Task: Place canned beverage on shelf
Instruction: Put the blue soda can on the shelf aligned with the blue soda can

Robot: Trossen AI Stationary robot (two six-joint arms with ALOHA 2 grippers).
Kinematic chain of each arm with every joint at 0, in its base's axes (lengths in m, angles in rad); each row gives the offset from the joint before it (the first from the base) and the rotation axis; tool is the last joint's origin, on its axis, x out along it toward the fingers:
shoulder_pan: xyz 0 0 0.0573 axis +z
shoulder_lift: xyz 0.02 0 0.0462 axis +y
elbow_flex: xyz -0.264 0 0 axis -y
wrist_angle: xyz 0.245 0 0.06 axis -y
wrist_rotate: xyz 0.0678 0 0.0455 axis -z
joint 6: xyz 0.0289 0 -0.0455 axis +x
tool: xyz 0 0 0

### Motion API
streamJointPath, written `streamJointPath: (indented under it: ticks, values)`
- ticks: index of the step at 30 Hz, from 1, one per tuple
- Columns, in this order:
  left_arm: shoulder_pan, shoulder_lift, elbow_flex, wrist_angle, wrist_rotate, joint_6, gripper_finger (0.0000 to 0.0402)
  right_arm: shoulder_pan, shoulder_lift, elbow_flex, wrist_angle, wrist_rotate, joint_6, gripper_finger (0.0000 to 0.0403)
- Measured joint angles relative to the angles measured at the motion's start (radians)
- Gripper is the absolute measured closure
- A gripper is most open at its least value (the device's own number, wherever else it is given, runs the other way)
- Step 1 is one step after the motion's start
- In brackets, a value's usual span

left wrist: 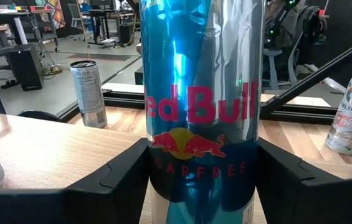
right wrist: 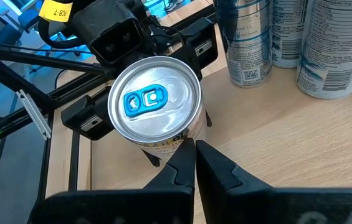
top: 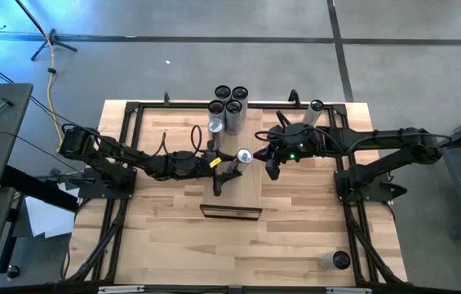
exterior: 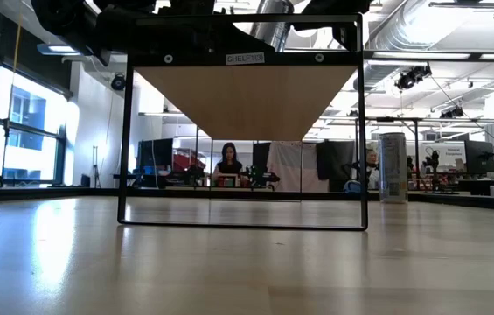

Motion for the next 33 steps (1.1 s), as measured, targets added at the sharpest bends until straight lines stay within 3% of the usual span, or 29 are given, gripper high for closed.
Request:
streamJointPath:
  ticks: [17, 28, 33]
  values:
    - [0.001, 0.000, 0.000, 0.000, 0.000, 0.001, 0.0182, 0.000, 0.000, 0.000, -0.002, 0.000, -0.001, 0.0403]
    - [0.001, 0.002, -0.003, -0.005, -0.003, 0.000, 0.0087, 0.000, 0.000, 0.000, 0.005, -0.008, 0.000, 0.0403]
    - [0.001, -0.012, -0.003, -0.011, -0.003, -0.016, 0.0065, 0.000, 0.000, 0.000, 0.007, -0.012, 0.000, 0.0403]
